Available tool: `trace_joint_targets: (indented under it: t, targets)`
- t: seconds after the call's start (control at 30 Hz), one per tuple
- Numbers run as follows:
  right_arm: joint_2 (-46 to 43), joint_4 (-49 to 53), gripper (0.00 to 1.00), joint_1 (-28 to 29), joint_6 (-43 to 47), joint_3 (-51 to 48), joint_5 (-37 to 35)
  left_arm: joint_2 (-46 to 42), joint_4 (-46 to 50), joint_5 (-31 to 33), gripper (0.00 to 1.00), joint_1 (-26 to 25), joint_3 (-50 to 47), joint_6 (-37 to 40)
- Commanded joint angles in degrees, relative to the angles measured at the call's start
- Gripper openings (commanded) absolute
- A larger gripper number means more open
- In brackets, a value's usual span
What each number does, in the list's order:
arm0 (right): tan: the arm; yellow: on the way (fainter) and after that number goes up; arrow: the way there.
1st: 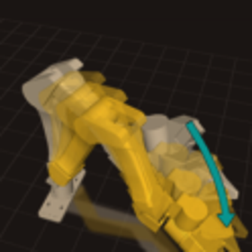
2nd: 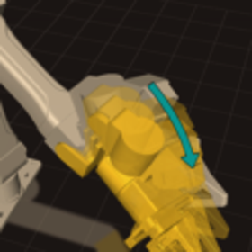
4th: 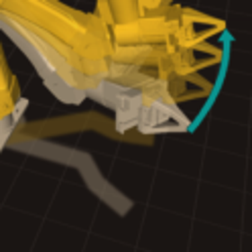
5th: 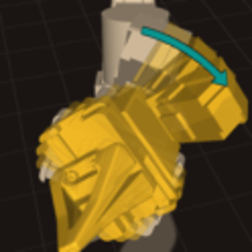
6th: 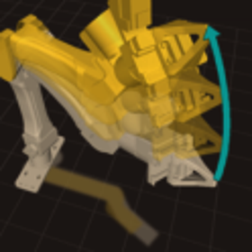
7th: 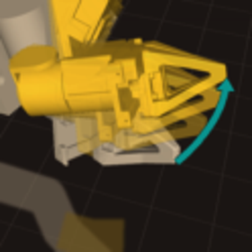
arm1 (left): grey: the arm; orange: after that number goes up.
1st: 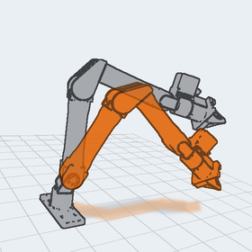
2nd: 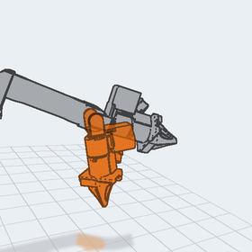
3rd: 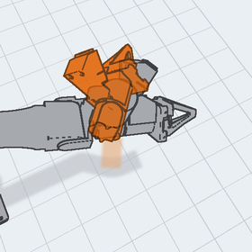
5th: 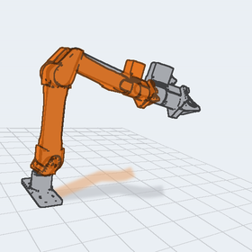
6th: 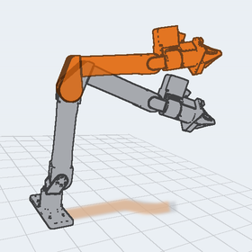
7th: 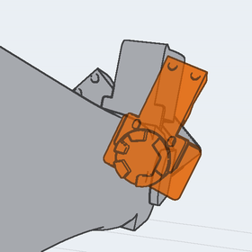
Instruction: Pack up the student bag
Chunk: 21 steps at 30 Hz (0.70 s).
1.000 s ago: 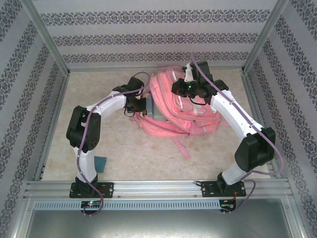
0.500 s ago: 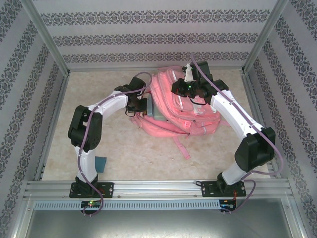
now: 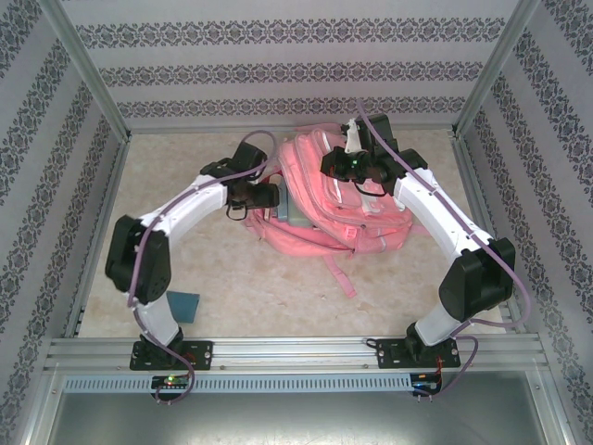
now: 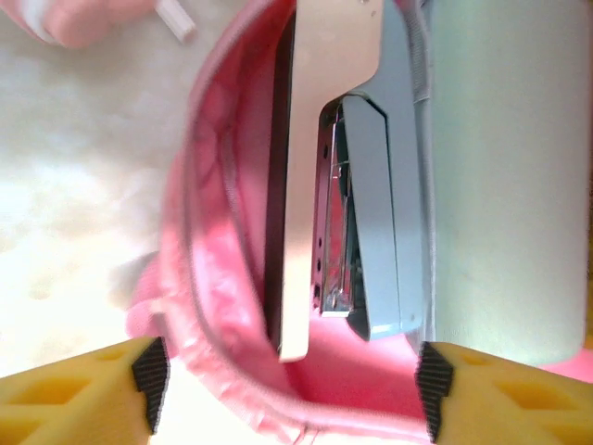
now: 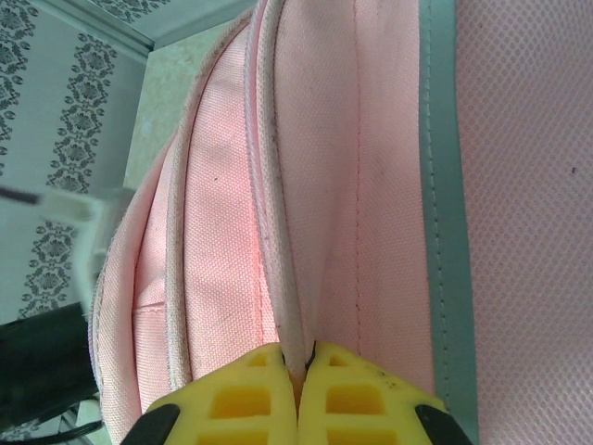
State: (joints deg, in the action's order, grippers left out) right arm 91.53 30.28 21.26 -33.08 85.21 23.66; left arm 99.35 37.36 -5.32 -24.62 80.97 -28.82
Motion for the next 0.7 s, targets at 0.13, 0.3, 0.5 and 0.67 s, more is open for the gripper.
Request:
trace_joint_targets:
  t: [0.13,0.3,0.5,0.67]
  targets:
    - [-0.3,-6.5,0.0,2.8,0.0,1.0,4.0,-11.8,8.0,10.2,1.0,3.0,-11.3,-9.0]
    - [0.5,-7.7,0.0,3.9,-0.1,0.9,4.4,-21.1,13.8,14.3,1.0,7.2,-20.7,-21.2]
    - [1.6,-9.0,0.0,4.6,-0.2,0.8,5.3,-30.9,20.6,17.5,1.0,9.8,-31.2,-36.7]
    - [1.7,-9.7,0.0,4.8,-0.2,0.4,6.0,-37.0,23.2,16.9,0.98,10.0,-37.3,-47.4]
